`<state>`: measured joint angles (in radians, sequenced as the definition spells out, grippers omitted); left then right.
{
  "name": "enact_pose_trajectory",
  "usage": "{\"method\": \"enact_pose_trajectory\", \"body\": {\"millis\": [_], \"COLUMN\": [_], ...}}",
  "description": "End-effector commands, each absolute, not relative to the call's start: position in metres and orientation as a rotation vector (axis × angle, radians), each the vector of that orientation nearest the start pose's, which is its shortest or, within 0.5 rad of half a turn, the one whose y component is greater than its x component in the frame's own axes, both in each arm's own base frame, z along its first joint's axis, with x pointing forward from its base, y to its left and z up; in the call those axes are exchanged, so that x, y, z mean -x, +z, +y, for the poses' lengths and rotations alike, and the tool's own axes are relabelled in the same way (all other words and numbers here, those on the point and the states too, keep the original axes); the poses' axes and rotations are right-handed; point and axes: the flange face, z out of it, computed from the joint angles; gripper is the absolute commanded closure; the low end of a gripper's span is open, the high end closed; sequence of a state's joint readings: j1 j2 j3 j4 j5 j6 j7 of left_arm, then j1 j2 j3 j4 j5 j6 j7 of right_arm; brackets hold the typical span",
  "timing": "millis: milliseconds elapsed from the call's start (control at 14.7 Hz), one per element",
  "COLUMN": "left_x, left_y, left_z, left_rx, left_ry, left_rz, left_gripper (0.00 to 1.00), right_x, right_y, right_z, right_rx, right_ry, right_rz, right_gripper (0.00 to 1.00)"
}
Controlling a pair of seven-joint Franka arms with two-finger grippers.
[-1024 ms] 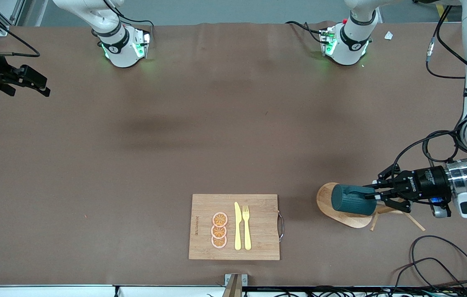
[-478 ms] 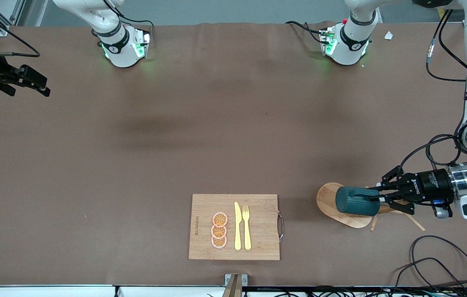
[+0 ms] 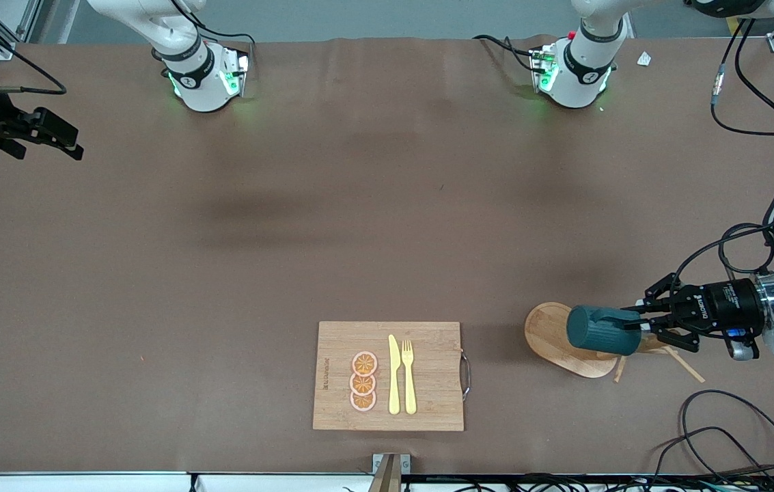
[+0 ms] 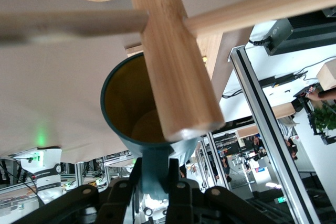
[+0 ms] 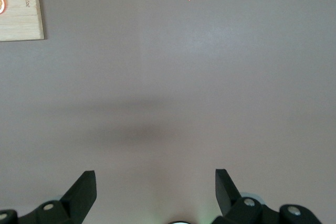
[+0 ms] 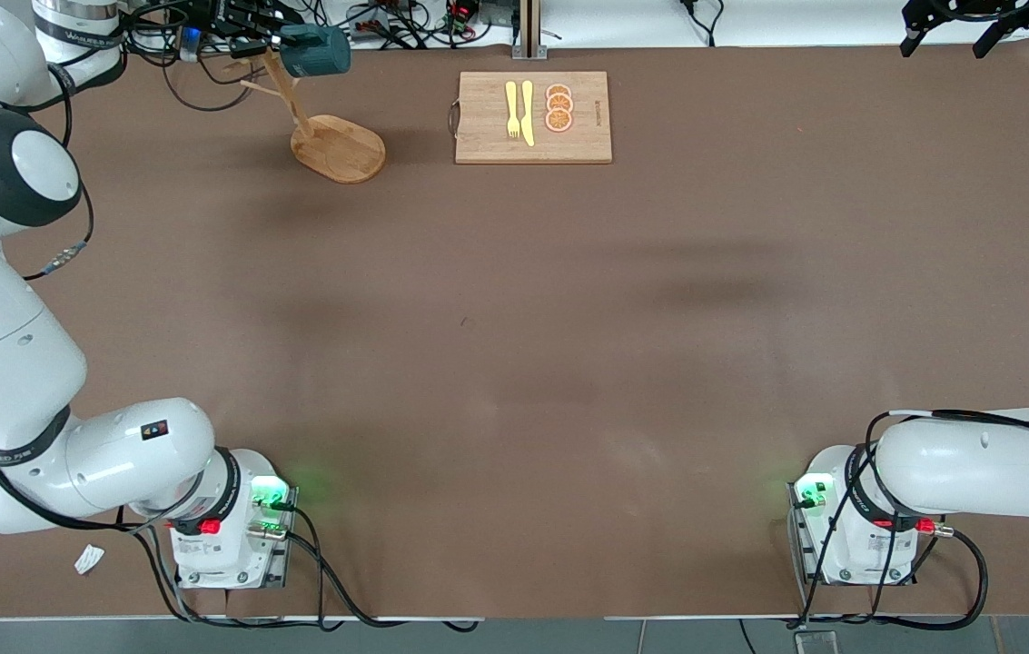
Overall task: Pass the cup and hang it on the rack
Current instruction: 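Slide the mug handle onto a rack peg with the left gripper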
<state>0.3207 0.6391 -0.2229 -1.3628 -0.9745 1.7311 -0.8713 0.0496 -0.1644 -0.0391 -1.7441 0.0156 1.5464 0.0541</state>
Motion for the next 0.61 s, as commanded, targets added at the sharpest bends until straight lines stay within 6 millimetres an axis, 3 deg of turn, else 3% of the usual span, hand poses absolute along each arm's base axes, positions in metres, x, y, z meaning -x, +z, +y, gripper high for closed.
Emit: {"method": "enact_pose_trajectory", "body": {"millis": [0,546], "left_x": [-0.7144,-0.714], "left_y": [0.3744,0.3709], "left_z": [0.0407,0.0447], "left_rx": [-1.645,-1.654], "left_ry": [-0.743,-0.731], "left_rz": [1.226,1.201], "left_gripper": [1.0,0.98], "right_x": [-0.4933,-0.4933], "right_y": [0.6328,0.6328], "right_z": [0.0072,0.0074], "right_rx": [3.123,3.121], "right_ry": [0.047,0.047], "right_rz": [0.085,0.085], "right_gripper": [0.0,0.0]}}
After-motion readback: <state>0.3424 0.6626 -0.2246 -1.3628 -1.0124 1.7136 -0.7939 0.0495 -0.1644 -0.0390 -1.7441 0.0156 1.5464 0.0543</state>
